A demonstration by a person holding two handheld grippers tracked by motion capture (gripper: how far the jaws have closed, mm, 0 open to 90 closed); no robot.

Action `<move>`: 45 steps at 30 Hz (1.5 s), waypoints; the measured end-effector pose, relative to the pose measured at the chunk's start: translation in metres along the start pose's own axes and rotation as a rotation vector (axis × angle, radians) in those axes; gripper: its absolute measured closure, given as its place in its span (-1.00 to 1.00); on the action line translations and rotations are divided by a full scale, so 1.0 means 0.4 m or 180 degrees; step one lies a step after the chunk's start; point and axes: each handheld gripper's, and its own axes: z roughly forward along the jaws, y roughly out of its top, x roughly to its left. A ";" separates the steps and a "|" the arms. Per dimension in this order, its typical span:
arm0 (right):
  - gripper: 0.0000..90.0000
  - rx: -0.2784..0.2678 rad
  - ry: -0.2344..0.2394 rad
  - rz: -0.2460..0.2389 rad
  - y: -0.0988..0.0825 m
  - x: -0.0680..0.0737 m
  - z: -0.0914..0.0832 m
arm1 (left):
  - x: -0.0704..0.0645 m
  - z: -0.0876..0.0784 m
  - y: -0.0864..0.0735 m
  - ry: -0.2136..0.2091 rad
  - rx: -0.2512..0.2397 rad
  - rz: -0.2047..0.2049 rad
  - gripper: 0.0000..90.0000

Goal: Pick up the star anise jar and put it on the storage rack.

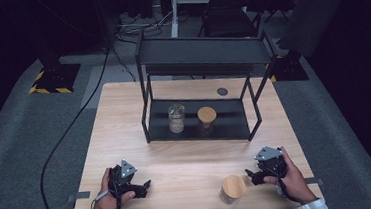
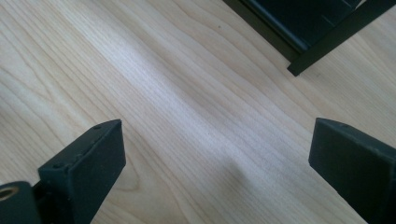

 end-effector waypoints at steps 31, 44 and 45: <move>-1.00 -0.0360 0.0508 0.0633 -0.112 -0.067 0.024 | 0.000 0.000 0.000 0.0001 0.0001 0.0003 -1.00; -1.00 -0.0361 0.0512 0.0629 -0.111 -0.067 0.025 | 0.000 0.000 0.000 0.0000 0.0001 0.0003 -1.00; -1.00 -0.0361 0.0512 0.0629 -0.111 -0.068 0.025 | 0.000 0.000 0.000 0.0000 0.0001 0.0003 -1.00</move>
